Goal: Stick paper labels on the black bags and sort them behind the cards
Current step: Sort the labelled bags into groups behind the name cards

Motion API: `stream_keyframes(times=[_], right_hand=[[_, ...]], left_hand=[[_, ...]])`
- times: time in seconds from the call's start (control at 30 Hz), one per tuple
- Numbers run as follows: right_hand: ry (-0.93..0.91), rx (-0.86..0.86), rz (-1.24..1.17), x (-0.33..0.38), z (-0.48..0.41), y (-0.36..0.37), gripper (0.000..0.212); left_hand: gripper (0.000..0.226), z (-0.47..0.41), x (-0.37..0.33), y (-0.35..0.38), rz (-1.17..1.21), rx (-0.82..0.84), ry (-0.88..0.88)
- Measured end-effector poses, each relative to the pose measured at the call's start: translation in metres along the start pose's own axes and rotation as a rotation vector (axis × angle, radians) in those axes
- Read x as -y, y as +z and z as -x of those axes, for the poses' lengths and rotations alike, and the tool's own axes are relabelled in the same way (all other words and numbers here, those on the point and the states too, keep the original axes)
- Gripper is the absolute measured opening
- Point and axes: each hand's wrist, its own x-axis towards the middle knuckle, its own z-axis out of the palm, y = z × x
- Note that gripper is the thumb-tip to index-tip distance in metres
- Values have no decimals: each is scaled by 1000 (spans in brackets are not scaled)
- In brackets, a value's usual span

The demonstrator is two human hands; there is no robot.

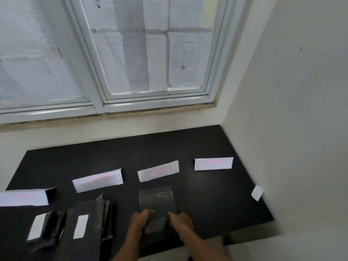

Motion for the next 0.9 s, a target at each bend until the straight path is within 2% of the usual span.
stream_keyframes(times=[0.07,0.17,0.27,0.4,0.57,0.9], right_hand=[[-10,50,-67,-8,-10,-13,69],[15,76,-221,-20,-23,-46,69],[-40,-75,-244,-32,-38,-96,54],[-56,-297,-214,-57,-68,-177,42],[69,-472,-272,-90,-108,-250,41],[137,-409,-103,-96,-148,-293,42]], left_hand=[[24,12,-9,11,42,9,52],[35,24,-24,44,93,145,81],[42,30,-40,83,139,334,16],[46,36,-60,139,122,471,16],[48,37,-77,186,77,516,31],[50,28,-91,222,111,547,-37]])
